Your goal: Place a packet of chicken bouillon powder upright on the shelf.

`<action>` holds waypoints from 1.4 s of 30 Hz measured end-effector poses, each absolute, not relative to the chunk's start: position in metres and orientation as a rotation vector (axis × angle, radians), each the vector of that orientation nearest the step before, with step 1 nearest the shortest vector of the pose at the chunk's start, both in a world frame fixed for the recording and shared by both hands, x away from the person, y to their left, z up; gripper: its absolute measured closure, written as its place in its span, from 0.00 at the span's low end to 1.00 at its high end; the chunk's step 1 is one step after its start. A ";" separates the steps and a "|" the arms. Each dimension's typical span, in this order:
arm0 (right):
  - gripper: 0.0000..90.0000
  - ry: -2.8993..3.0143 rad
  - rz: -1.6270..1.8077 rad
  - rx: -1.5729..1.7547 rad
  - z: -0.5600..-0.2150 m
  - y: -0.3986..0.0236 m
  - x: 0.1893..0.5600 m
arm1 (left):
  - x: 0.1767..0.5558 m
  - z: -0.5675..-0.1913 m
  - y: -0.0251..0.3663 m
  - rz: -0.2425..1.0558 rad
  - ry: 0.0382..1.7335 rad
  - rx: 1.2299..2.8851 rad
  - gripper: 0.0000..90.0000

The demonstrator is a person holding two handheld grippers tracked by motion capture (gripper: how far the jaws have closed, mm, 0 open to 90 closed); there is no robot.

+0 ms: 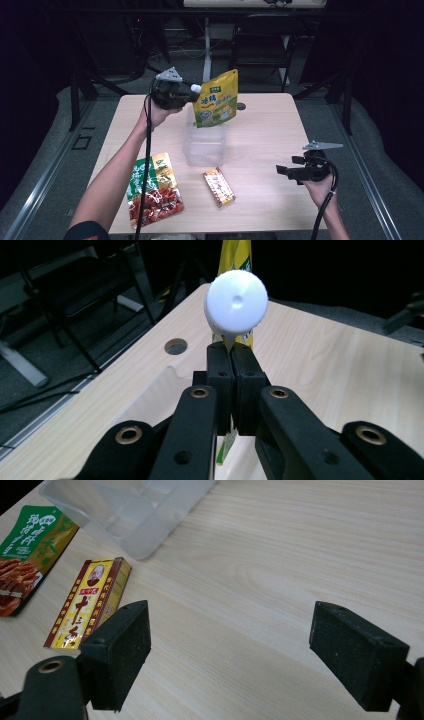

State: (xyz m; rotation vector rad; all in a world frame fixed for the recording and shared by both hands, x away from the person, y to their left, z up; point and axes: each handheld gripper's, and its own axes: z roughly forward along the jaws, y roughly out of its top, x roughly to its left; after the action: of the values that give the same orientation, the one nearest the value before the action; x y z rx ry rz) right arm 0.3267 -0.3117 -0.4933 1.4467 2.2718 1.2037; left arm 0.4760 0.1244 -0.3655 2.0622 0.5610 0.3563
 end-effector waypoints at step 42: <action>0.18 2.281 1.198 1.438 -0.493 -0.310 0.327 | 0.527 -0.411 0.132 0.433 0.646 2.192 0.98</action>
State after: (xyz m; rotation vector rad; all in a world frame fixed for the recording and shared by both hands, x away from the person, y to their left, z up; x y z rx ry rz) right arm 0.3273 -0.3105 -0.4927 1.4385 2.2814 1.1980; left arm 0.5270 0.1321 -0.4112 2.1922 0.6462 0.4329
